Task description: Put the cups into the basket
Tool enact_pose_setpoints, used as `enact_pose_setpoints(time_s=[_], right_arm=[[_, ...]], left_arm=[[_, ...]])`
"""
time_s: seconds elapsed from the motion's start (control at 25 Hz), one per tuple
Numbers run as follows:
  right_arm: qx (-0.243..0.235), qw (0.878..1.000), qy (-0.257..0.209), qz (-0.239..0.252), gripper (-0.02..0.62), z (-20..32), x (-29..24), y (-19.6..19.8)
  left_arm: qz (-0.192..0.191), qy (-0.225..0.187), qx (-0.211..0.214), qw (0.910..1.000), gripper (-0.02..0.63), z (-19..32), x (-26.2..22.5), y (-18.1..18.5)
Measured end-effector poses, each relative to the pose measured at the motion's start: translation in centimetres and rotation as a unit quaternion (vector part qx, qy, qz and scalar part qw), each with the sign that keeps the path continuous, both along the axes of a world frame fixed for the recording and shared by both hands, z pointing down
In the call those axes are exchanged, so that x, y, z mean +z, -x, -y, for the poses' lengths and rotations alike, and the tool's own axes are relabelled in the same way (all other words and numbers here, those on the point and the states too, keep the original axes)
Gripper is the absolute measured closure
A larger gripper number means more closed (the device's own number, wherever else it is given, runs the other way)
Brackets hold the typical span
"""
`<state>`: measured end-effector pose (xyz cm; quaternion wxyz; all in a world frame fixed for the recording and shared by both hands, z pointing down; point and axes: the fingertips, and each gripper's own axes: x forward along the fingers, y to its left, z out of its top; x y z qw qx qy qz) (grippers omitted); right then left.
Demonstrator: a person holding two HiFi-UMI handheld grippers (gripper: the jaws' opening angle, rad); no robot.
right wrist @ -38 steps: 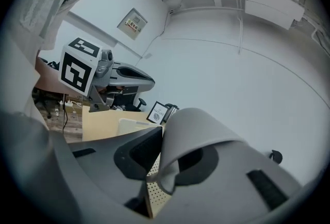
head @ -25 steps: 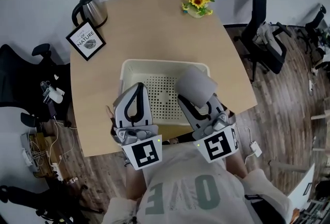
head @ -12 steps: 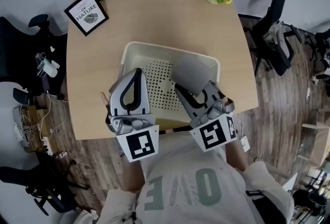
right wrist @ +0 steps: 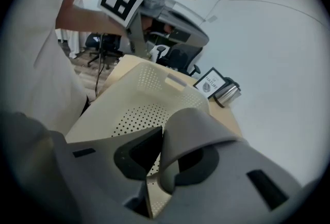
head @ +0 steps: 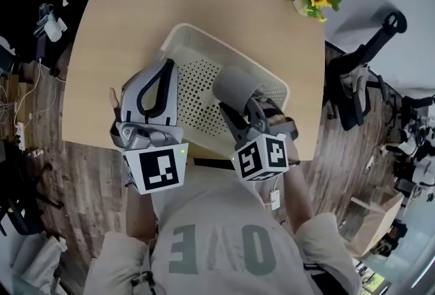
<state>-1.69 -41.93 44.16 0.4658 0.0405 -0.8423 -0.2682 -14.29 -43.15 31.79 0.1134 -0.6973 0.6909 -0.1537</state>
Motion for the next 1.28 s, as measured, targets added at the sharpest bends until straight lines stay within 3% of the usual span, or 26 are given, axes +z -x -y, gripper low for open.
enact_pose_setpoints(time_s=[0.24, 0.52, 0.92, 1.28], right_arm=[[-0.097, 0.985, -0.042, -0.135, 0.535, -0.6, 4.6, 0.3], [-0.211, 0.939, -0.033, -0.27, 0.535, -2.0, 9.3, -1.2], [-0.229, 0.915, 0.008, -0.333, 0.535, -2.2, 12.2, -2.4], [-0.239, 0.902, -0.004, -0.36, 0.535, -1.3, 13.7, -3.1]], left_arm=[[-0.017, 0.011, -0.038, 0.9991, 0.598, -1.7, 1.1, 2.2], [-0.055, 0.025, -0.085, 0.9946, 0.598, -4.2, 3.8, 4.6], [-0.086, 0.032, -0.109, 0.9898, 0.598, -4.7, 5.6, 5.4], [-0.09, 0.035, -0.125, 0.9874, 0.598, -5.0, 6.3, 6.1]])
